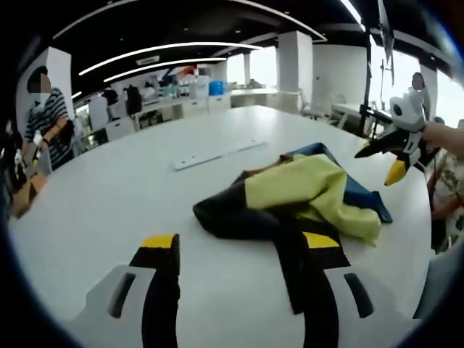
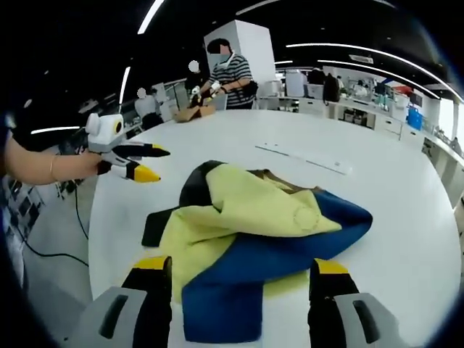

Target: Fold the garment on the visible template until the final outline fits inside the template.

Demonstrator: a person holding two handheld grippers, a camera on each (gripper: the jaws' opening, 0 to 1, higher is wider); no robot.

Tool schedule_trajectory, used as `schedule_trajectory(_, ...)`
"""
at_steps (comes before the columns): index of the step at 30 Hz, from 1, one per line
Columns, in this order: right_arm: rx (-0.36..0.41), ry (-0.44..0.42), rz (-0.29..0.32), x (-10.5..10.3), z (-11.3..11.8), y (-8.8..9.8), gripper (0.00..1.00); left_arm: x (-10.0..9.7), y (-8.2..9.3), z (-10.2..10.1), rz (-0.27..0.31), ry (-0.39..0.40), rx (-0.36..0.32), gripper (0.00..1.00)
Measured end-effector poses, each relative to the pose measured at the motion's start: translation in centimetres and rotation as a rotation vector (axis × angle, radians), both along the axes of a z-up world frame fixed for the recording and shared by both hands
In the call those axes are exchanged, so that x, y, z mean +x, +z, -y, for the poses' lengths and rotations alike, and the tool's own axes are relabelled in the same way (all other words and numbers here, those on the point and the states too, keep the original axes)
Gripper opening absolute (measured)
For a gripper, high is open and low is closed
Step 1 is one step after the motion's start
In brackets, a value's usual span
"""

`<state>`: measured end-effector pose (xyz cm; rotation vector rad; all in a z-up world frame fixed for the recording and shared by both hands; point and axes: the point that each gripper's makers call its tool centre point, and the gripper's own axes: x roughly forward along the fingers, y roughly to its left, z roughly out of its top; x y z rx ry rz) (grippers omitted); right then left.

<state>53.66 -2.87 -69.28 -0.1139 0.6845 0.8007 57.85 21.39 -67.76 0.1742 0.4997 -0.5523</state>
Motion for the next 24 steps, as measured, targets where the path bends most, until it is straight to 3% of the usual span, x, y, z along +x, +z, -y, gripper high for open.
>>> schedule_trajectory(13,-0.004,0.031,-0.007,-3.8,-1.4,-1.7,0.68,-3.3,-2.0,1.2,-0.032,-0.022,-0.011,0.54)
schedule_trajectory(20,-0.007,0.03,0.0,-5.4,-1.9,-2.9,0.53,-4.9,-3.7,1.8,-0.058,-0.013,0.006,0.48)
schedule_trajectory(24,-0.007,0.017,0.012,-5.9,-1.9,-3.4,0.46,-5.2,-4.4,1.8,-0.067,0.015,-0.02,0.45)
